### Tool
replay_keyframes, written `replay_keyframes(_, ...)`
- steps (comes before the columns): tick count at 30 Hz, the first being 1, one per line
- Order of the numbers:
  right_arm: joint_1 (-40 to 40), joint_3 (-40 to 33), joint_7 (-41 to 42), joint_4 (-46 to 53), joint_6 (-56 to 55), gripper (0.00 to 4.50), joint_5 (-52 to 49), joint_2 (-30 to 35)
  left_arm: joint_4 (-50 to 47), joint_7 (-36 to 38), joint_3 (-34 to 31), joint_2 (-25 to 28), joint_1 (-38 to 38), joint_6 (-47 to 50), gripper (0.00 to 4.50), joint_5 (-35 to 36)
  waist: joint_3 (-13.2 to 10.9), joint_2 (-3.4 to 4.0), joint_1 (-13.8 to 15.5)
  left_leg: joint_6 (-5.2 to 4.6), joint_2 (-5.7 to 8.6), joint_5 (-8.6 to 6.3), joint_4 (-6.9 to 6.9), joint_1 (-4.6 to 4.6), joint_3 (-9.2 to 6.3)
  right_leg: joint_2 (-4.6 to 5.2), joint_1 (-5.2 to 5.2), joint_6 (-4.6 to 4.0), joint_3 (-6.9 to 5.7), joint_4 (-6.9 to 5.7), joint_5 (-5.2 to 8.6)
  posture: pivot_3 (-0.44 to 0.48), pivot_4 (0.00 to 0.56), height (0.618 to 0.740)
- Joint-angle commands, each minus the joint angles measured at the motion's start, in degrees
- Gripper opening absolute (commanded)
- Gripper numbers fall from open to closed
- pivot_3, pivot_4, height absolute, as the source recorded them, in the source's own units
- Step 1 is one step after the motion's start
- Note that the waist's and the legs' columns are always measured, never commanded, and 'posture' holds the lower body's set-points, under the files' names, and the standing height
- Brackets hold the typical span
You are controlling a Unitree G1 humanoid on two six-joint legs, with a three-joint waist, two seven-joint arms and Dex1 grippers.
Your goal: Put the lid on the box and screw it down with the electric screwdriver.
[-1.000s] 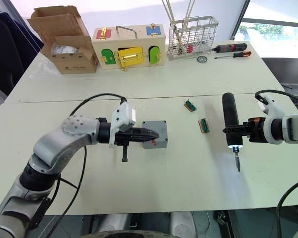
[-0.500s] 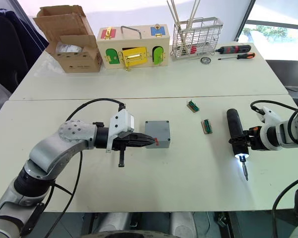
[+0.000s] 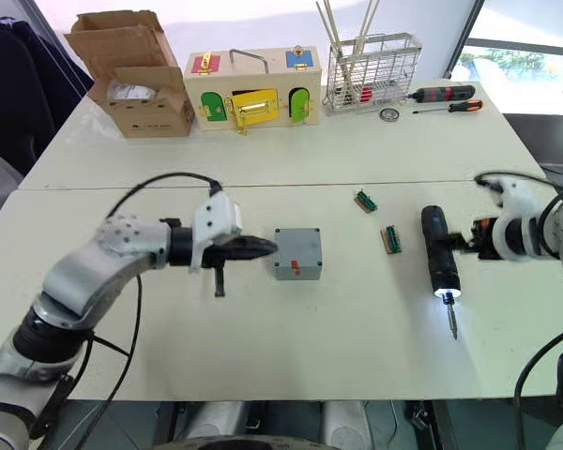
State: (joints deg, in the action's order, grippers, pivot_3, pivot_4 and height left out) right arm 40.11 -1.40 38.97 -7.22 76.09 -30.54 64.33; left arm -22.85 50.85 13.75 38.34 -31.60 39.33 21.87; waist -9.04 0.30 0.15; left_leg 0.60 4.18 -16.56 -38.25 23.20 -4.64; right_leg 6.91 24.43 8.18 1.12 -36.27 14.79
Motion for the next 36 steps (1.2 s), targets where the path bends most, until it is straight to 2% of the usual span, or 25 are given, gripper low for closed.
replay_keyframes(1, 2.4, 0.2, 6.5, 7.6, -5.3, 4.48, -1.2, 1.9, 1.8, 0.9, -1.8, 2.5, -0.9, -2.3, 0.0, -2.3, 0.0, -0.07, -0.2, 0.03, -0.02, 0.01, 0.02, 0.0, -0.02, -0.08, 0.0, 0.0, -0.03, 0.03, 0.0, 0.0, 0.15, 0.73)
replay_keyframes(5, 0.5, -1.6, 10.4, 17.7, -3.1, 4.48, -6.9, 0.3, 3.3, 2.8, 0.0, 6.4, -0.4, -4.1, 0.0, -5.9, -0.1, -0.16, -0.7, 0.09, -0.06, 0.05, 0.05, 0.06, -0.11, -0.1, 0.02, 0.0, -0.1, 0.04, 0.0, 0.0, 0.15, 0.73)
replay_keyframes(7, -5.7, -0.3, 11.9, 26.0, -6.5, 4.48, -7.7, -0.3, 2.6, 4.2, 0.6, 7.4, 0.5, -3.4, 0.0, -5.8, -0.1, -0.19, -0.6, -0.05, -0.07, -0.04, 0.03, 0.07, -0.1, -0.04, 0.02, 0.0, -0.06, 0.03, 0.0, 0.0, 0.15, 0.73)
replay_keyframes(10, -14.4, 0.7, 11.6, 34.9, -13.4, 4.48, -6.8, -3.4, 3.6, 3.4, 2.3, 6.5, 1.9, -2.9, 0.0, -7.3, -0.1, -0.36, -0.3, -0.15, -0.06, -0.09, 0.0, 0.09, -0.17, -0.02, -0.02, 0.0, -0.11, 0.05, 0.0, 0.0, 0.15, 0.73)
replay_keyframes(12, -17.5, 1.8, 10.3, 37.8, -15.4, 4.48, -5.9, -5.5, 4.7, 2.6, 3.0, 4.7, 2.7, -3.2, 0.0, -7.9, -0.1, -0.35, -0.1, -0.14, -0.02, -0.09, -0.08, 0.11, -0.13, 0.01, 0.0, 0.01, -0.06, 0.02, 0.0, 0.0, 0.15, 0.73)
replay_keyframes(19, -18.9, 8.6, 5.6, 37.2, -18.7, 4.48, -1.7, -13.7, 6.9, 0.4, 5.4, -2.8, 3.0, -2.8, 0.0, -8.7, -0.1, -0.37, 0.4, 0.08, -0.03, 0.04, -0.3, 0.1, -0.15, -0.01, -0.02, 0.05, -0.06, -0.13, -0.03, 0.0, 0.15, 0.73)
replay_keyframes(24, -19.4, 11.5, 5.8, 37.0, -19.5, 4.48, -0.2, -15.1, 9.6, -0.5, 7.7, -6.7, 2.2, -3.1, 0.0, -10.1, -0.1, -0.37, 0.5, 0.11, -0.01, 0.06, -0.42, 0.15, -0.15, -0.01, -0.02, 0.05, -0.05, -0.12, -0.03, 0.0, 0.15, 0.73)
replay_keyframes(36, -15.4, 16.7, 2.3, 38.5, -14.3, 4.48, -0.6, -25.6, 17.6, -4.4, 8.4, -11.3, -1.7, -6.2, 0.0, -16.3, -0.1, -0.38, 0.1, 0.1, -0.02, 0.04, -0.53, 0.14, -0.2, -0.06, 0.0, 0.05, -0.07, -0.29, -0.03, 0.0, 0.15, 0.73)
